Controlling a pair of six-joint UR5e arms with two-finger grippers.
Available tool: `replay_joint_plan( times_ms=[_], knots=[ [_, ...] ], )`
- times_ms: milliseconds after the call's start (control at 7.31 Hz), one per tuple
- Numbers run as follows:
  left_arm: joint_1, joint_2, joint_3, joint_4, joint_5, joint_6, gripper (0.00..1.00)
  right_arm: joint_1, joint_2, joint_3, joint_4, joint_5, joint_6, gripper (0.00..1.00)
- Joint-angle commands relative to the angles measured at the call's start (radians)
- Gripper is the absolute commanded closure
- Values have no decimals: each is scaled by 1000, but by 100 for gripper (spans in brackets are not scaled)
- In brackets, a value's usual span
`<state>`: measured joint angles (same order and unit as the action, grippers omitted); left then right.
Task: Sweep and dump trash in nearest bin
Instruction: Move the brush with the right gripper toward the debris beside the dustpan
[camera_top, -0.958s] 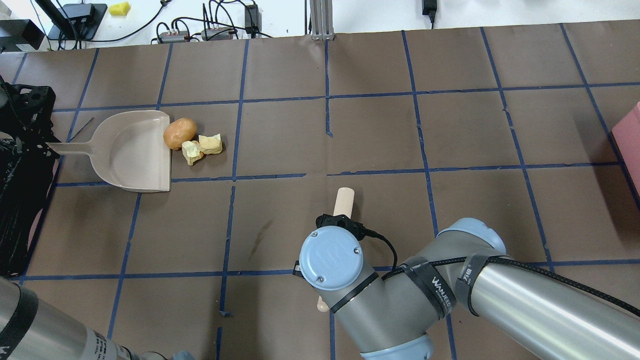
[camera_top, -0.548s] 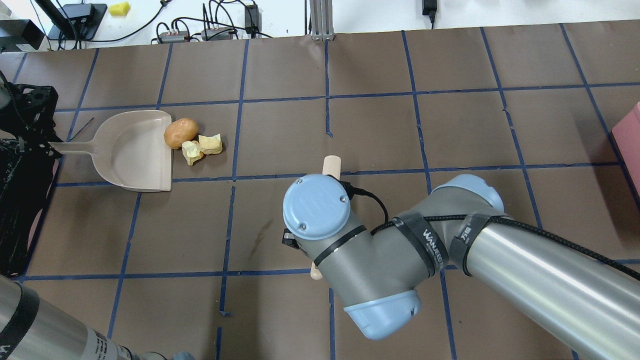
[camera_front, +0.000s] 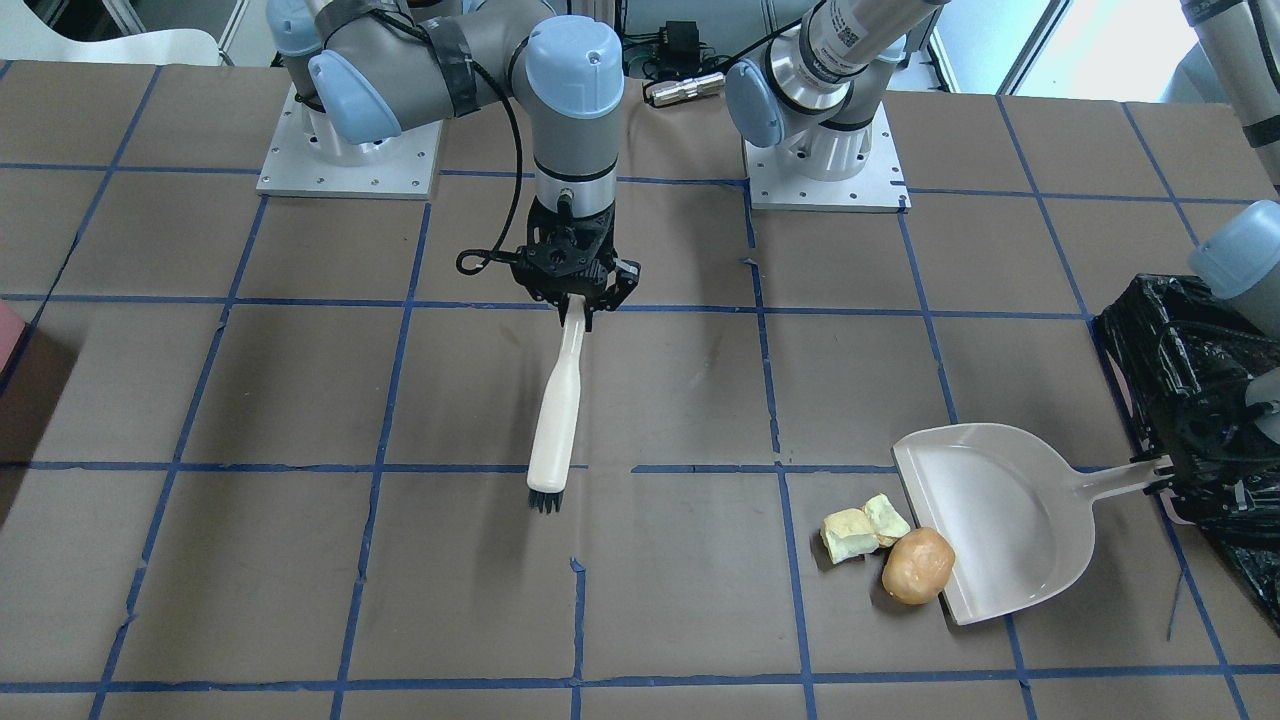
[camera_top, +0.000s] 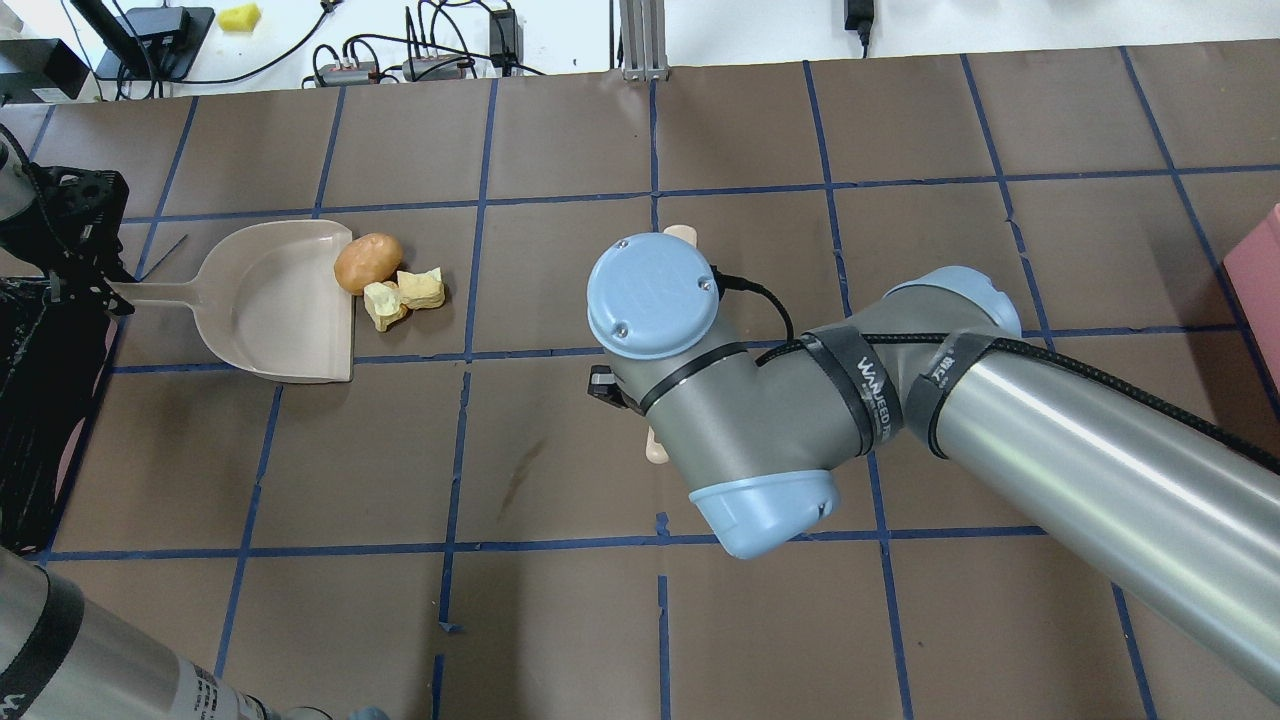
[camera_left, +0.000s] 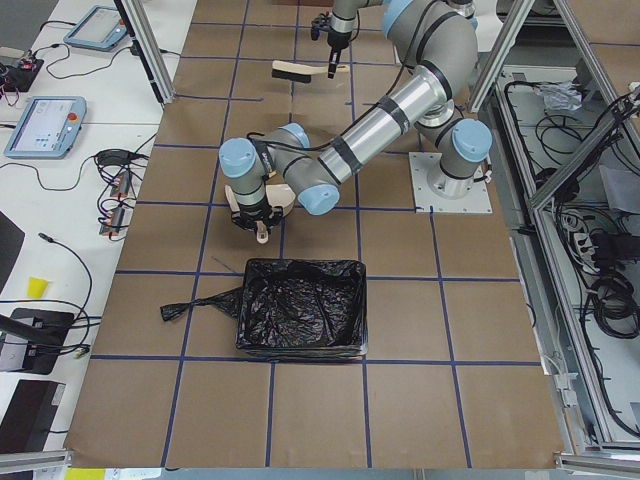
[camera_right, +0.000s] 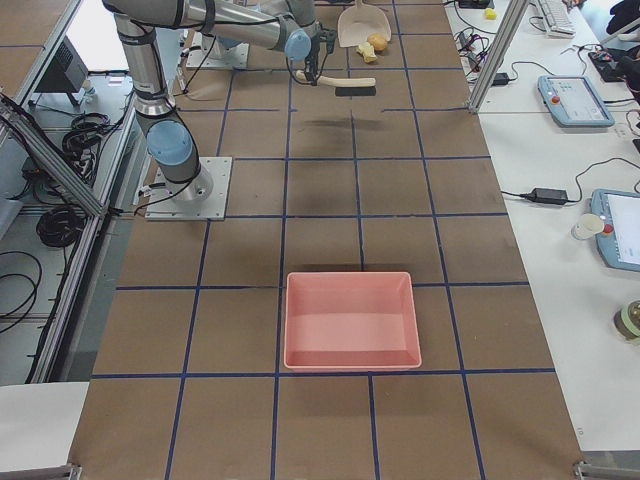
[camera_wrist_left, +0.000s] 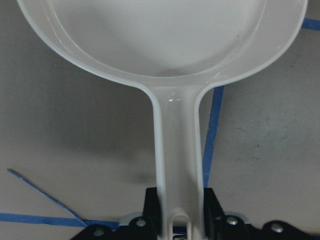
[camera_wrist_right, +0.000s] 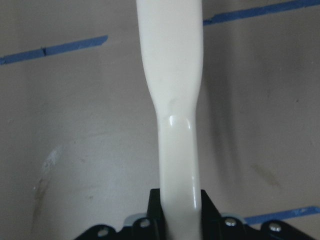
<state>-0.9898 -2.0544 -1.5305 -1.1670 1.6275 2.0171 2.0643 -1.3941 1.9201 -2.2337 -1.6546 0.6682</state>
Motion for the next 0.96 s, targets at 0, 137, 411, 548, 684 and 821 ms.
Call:
replay_joint_plan(
  times_ms=[0, 137, 411, 548, 684, 821],
  knots=[
    [-3, -1, -2, 3, 0, 0, 93, -13, 1, -18, 0, 5, 2, 84],
    [-3, -1, -2, 1, 0, 0, 93, -10, 0, -15, -3, 9, 8, 84],
    [-3, 7, -25, 1, 2, 0, 93, -10, 12, -15, -15, 7, 5, 84],
    [0, 17, -39, 3, 2, 2, 93, -10, 13, -13, -17, 4, -1, 84],
    [0, 28, -45, 0, 0, 5, 92, -10, 12, -22, -18, 10, -2, 83],
    [0, 33, -57, 1, 2, 2, 92, -9, 13, -29, -18, 10, -5, 82]
  ],
)
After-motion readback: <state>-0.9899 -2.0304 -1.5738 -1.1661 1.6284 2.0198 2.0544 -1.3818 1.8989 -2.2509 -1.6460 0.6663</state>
